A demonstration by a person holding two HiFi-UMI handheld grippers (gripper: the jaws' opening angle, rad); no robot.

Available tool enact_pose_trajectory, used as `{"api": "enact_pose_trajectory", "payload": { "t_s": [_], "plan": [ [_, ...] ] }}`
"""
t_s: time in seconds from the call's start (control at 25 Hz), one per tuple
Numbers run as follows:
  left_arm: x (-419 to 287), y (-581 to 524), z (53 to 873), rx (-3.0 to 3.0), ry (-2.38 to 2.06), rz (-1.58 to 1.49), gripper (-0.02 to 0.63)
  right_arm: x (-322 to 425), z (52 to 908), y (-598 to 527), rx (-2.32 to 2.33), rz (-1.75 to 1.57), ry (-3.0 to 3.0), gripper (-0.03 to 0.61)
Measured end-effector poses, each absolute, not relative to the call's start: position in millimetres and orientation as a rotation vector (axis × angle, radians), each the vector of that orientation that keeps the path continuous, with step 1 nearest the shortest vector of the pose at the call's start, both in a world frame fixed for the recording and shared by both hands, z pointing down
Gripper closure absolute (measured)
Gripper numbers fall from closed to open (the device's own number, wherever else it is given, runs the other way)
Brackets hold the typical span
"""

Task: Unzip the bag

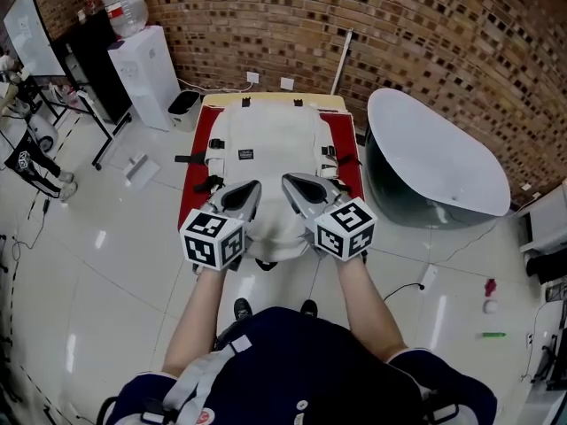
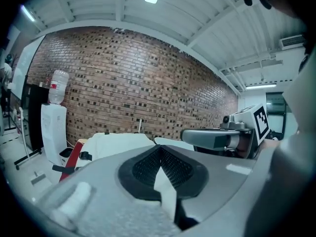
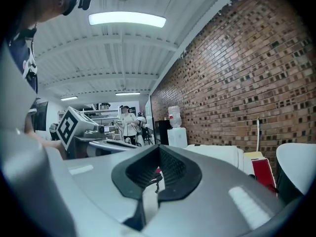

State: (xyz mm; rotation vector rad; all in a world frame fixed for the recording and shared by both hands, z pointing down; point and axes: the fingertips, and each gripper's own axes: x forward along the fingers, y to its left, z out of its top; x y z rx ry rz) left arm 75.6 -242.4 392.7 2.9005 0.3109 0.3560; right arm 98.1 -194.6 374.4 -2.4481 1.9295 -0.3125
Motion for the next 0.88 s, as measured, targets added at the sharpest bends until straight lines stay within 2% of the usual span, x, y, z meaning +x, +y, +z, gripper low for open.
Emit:
{"api": "enact_pose_trajectory", "payload": {
  "t_s": [0.88],
  "plan": [
    [94,-213,373,2.921,0.422,0.338,0.612,115,345,-179,-2.452,-0.198,1.878,0.574]
  ]
}}
